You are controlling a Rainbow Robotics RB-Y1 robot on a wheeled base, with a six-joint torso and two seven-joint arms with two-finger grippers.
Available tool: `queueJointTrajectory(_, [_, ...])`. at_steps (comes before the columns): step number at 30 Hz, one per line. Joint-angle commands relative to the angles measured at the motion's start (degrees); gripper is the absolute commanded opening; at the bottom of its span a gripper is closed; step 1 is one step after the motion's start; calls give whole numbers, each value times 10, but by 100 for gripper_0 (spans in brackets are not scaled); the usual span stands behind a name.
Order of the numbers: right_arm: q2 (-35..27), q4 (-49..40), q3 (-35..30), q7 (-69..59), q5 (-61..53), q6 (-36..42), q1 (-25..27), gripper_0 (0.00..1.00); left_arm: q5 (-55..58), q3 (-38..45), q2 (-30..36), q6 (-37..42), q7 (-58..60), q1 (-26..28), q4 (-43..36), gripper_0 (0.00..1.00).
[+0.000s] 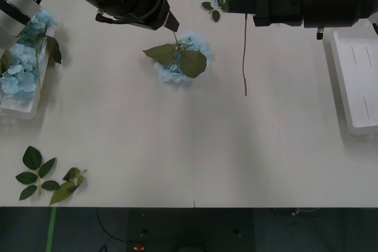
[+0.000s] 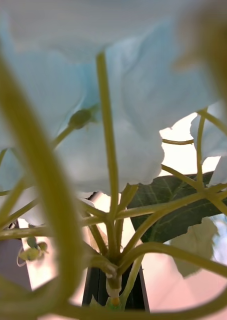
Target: Place the red flowers into the right box and the blue flowers into the left box. If a person shows an open palm, hand one flower to the person first, then continue sorting.
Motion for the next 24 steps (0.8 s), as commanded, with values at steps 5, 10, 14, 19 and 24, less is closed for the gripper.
queueJointTrajectory(5, [-18, -57, -73, 100, -58, -9, -3, 0, -15, 19, -9, -194, 9, 144, -41, 100])
queueJointTrajectory(10, [-18, -62, -79, 144, -98, -17, -3, 0, -71, 19, -43, -311, -3, 201, -39, 100])
queueJointTrajectory(14, [-18, -63, -79, 176, -107, -17, 1, 0, -113, 17, -72, -379, -6, 225, -24, 100])
queueJointTrajectory(19, [-16, -71, -78, 188, -109, -17, 9, 0, -166, 17, -118, -459, -12, 225, 28, 100])
queueJointTrajectory(24, [-16, -86, -76, 184, -109, -17, 15, 0, -207, -1, -145, -539, -18, 211, 92, 100])
